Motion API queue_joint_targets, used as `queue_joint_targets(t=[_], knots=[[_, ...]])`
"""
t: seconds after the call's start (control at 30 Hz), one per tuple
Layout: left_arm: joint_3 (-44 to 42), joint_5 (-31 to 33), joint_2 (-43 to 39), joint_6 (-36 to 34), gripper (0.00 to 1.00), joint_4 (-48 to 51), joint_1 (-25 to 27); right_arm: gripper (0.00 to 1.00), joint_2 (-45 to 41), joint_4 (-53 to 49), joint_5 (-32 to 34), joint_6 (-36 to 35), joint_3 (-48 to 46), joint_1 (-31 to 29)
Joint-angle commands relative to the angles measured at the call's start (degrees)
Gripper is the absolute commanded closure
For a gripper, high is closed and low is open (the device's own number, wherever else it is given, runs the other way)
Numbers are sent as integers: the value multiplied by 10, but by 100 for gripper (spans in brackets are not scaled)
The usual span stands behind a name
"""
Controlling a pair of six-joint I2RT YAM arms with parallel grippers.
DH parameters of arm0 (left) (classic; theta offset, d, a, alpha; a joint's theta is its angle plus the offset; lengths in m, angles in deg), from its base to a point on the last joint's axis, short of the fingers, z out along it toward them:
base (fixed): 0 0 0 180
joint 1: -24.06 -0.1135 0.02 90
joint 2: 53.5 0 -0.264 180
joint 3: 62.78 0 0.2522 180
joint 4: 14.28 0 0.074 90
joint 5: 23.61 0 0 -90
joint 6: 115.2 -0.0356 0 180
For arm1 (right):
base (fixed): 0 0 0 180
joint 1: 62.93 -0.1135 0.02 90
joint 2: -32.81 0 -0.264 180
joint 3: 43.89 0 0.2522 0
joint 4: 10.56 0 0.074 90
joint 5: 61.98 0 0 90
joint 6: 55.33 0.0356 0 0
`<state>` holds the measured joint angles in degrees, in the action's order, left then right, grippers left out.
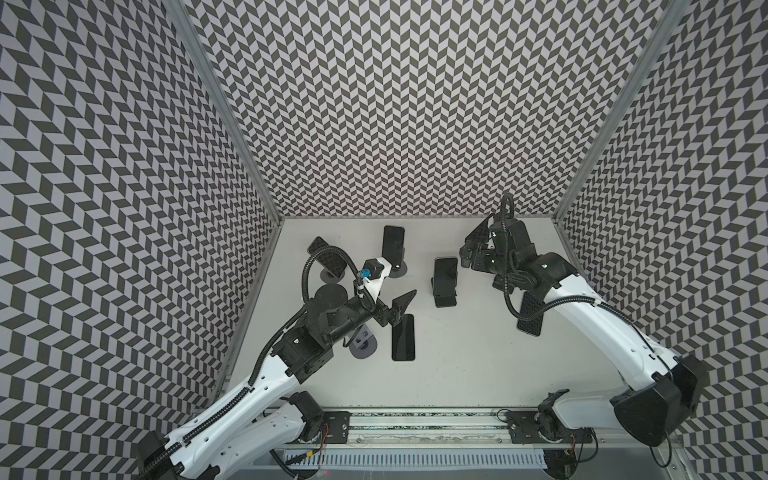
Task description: Remove the phone from the phone stand
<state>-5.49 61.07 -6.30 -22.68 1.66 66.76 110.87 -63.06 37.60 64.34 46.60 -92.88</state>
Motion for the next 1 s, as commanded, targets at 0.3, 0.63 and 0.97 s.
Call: queue_joint_targets(t=[0.3, 0.63, 0.97], knots=[[-11, 36, -47, 13, 15, 26, -7, 9, 15, 76, 34, -9, -30, -54], [-24, 54, -106, 32, 15, 82, -7, 10, 44, 92, 37, -16, -28, -77], [-35, 63, -150, 46, 15, 123, -7, 9, 70, 109, 41, -11, -35, -101]])
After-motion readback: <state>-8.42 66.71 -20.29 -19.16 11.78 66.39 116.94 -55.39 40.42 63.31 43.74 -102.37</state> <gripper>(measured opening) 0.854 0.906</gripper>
